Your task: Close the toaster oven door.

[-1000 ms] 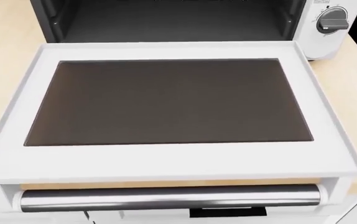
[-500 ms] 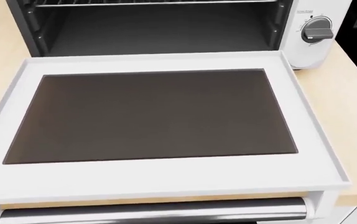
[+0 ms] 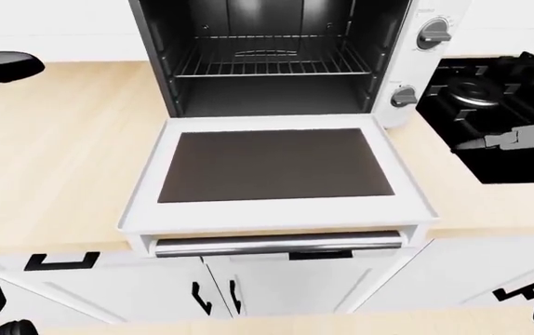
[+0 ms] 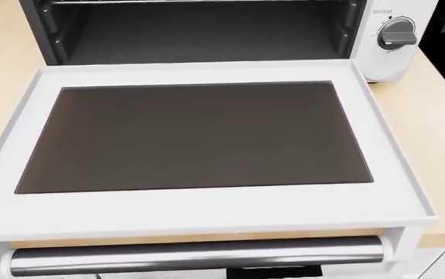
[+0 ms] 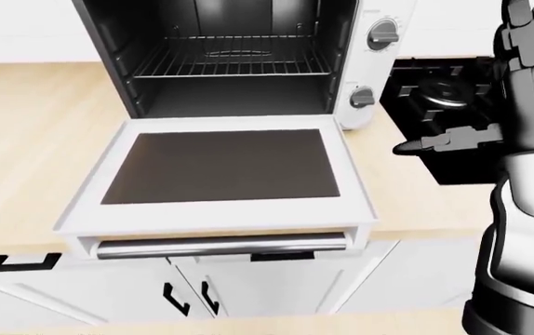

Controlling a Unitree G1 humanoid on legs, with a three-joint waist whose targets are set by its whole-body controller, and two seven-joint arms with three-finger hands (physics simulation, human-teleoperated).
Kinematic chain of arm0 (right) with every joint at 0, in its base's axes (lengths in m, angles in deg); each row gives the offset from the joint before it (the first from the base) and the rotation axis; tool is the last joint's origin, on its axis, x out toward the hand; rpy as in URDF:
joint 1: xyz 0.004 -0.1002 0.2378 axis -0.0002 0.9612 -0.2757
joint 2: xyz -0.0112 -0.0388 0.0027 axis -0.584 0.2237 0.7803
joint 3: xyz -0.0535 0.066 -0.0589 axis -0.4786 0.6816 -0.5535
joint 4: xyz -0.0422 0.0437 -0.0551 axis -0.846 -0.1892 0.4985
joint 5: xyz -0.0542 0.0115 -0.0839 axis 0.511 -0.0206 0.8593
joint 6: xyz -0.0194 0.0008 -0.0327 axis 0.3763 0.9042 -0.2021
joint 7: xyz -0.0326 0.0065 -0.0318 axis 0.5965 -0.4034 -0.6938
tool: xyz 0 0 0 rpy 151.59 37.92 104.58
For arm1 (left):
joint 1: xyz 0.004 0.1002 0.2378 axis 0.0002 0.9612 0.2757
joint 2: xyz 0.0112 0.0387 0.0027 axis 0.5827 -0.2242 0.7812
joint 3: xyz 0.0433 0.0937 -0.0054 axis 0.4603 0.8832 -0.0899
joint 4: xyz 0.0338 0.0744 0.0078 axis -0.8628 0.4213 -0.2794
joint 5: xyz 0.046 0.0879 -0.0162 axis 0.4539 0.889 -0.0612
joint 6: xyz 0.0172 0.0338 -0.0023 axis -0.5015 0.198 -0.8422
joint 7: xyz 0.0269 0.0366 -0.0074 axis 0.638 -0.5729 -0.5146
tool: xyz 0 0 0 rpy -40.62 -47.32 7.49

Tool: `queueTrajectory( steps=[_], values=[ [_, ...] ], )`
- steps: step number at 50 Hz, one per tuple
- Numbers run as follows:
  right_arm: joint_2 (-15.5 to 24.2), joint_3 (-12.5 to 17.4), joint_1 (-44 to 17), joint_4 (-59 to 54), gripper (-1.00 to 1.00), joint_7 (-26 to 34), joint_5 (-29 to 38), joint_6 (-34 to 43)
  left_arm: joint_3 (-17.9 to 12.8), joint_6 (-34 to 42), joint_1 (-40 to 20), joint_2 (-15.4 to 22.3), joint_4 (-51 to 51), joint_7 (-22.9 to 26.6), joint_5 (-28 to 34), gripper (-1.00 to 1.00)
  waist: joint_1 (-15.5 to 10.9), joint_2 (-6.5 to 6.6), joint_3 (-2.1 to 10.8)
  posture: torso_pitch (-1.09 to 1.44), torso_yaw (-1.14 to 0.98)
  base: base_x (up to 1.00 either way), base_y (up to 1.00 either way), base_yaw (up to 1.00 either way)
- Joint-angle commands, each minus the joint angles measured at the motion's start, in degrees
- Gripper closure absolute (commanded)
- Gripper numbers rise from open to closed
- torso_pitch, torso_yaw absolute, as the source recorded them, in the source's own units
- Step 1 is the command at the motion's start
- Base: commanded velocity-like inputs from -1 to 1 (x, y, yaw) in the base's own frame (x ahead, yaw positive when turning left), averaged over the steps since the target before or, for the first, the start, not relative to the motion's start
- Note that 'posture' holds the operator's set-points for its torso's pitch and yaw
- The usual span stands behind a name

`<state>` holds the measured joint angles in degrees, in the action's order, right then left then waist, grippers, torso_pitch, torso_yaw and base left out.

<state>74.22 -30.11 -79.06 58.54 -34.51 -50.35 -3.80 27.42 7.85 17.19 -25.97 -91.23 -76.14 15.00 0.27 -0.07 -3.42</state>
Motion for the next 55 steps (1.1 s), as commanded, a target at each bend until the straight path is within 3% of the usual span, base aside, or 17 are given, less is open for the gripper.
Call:
queueTrajectory(
  steps=[1,55],
  values=[
    [0.8,0.8,-0.7,1.6,-1.00,-0.2,1.2,-2.6,-0.8,-1.5,-1.4,1.2,-1.5,0.0,0.0,-1.00,0.0,0.11,1.28,0.00,0.00,0.00,0.00,0.00],
    [-6.0,-1.3,3.8,3.1,-1.00,3.9,8.1,-9.9,-0.9,-1.2,-1.5,1.5,-1.6,-0.3,-0.5,-1.00,0.2,0.49,1.67,0.00,0.00,0.00,0.00,0.00]
  ],
)
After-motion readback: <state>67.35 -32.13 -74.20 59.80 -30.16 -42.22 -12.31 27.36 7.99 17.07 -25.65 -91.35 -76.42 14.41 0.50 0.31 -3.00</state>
